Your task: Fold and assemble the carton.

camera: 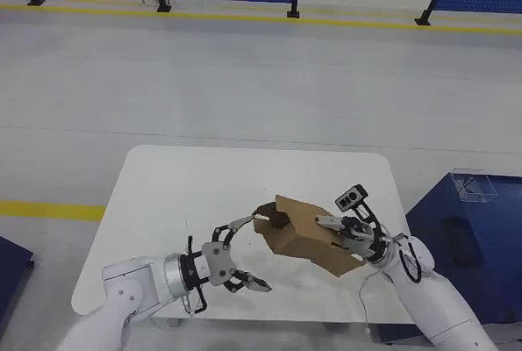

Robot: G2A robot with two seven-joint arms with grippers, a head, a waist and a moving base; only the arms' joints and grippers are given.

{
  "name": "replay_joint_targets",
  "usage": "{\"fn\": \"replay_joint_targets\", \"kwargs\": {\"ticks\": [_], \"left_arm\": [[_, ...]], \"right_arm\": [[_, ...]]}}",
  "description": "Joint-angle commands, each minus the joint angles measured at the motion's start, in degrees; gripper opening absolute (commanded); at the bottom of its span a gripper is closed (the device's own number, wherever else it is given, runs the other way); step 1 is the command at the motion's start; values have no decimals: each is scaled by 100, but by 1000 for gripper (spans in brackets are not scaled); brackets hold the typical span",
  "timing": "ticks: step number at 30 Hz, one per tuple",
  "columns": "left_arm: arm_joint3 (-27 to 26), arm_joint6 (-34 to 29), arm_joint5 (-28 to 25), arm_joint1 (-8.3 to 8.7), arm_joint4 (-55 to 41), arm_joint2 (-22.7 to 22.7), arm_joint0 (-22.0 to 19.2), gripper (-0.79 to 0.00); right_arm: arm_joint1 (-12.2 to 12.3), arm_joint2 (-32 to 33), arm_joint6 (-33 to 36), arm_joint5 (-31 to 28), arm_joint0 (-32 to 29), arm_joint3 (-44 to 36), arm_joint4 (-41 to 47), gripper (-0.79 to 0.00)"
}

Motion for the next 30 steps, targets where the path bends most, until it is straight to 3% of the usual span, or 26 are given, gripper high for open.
{"fn": "replay_joint_targets", "kwargs": {"ticks": [1, 10, 13, 20, 30], "left_arm": [[21, -258, -8, 24, -134, -225, 188, 0], [73, -368, -41, 26, -256, -303, 265, 0], [-55, -250, 11, 32, 334, -181, 220, 0], [-660, -620, 45, 73, 1753, 48, 257, 0], [-290, -54, 280, 23, 1164, 8, 37, 0]], "right_arm": [[-30, -23, -31, 378, 28, 73, 404, -785], [-33, -25, -67, 406, 14, 61, 434, -785], [-38, 8, -237, 686, -51, -109, 404, -785], [-61, 2, -26, 1104, -87, -95, 158, -785], [-95, 62, 637, 1291, -128, -166, -30, -785]]}}
